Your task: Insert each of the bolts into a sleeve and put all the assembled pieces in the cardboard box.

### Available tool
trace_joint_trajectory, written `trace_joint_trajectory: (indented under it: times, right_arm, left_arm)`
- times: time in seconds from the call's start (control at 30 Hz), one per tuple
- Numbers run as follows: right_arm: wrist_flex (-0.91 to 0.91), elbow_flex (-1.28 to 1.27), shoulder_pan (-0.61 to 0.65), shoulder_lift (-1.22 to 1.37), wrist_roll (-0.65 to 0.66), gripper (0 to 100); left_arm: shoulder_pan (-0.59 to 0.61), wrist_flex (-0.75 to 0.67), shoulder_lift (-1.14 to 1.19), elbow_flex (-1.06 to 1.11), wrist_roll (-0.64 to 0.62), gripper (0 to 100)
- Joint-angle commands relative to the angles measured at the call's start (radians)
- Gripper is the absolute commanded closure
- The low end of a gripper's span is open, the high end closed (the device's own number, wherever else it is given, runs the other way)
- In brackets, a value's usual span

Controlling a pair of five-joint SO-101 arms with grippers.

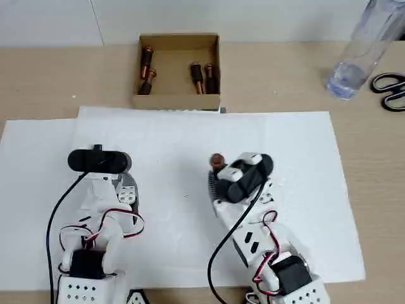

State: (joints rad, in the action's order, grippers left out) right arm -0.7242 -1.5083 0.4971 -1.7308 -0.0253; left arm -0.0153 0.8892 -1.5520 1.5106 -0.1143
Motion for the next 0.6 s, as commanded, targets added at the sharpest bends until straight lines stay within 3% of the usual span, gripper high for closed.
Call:
trace_joint_trajectory:
  times: [0.0,0.27,0.57]
  right_arm:
    - [-0.025,0.052,-0.053,-0.010,-0.032,99.7]
    - [-0.031,0.140,-0.076,0.042,-0.031,99.7]
    - [0.027,0.512,-0.076,0.582,-0.100,99.7]
  left_arm:
    - [0.006,-0.035,-0.011,0.033,0.011,99]
    - [0.008,-0.037,-0.011,0.088,0.008,99]
    - [0.011,-0.037,-0.011,0.088,0.005,99]
